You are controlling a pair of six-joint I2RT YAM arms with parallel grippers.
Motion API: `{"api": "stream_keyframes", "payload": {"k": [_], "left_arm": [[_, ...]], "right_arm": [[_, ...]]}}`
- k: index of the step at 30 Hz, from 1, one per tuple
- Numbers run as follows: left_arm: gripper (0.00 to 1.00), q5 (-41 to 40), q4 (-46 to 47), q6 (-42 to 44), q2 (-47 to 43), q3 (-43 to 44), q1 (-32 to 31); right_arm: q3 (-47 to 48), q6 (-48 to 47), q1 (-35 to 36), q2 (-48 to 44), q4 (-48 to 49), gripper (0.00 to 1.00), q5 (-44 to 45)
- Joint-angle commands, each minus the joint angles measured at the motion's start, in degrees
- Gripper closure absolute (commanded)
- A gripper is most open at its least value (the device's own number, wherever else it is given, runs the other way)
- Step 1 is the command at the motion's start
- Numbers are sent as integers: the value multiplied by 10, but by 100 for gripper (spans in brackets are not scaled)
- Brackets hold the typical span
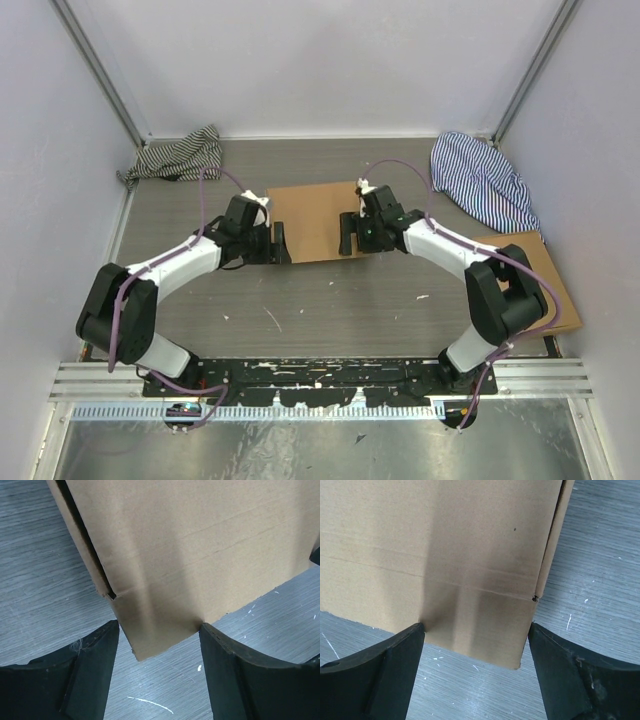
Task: Fold the paper box
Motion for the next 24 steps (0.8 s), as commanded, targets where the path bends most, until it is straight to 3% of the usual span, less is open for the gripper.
{"api": "stream_keyframes", "payload": {"k": [1, 14, 17, 18, 19, 21, 24], "left_arm": [[29, -15, 14, 11, 12, -6, 1], [40, -86, 0, 5, 22, -19, 1], [48, -79, 8, 0, -25, -37, 1], [57, -76, 10, -2, -48, -44, 1], [71, -73, 10, -6, -69, -50, 1], [97, -68, 12, -13, -111, -62, 1], [100, -40, 27, -20, -167, -80, 0]], "right_arm": [[-9, 5, 2, 14, 30, 12, 12], [-17, 9, 3, 9, 23, 17, 47], [-5, 5, 4, -30, 2, 21, 40], [2, 4, 4, -45, -6, 24, 37], [13, 2, 5, -56, -14, 30, 35], [44, -3, 4, -68, -27, 52, 28], [113, -16, 4, -44, -33, 83, 30]]}}
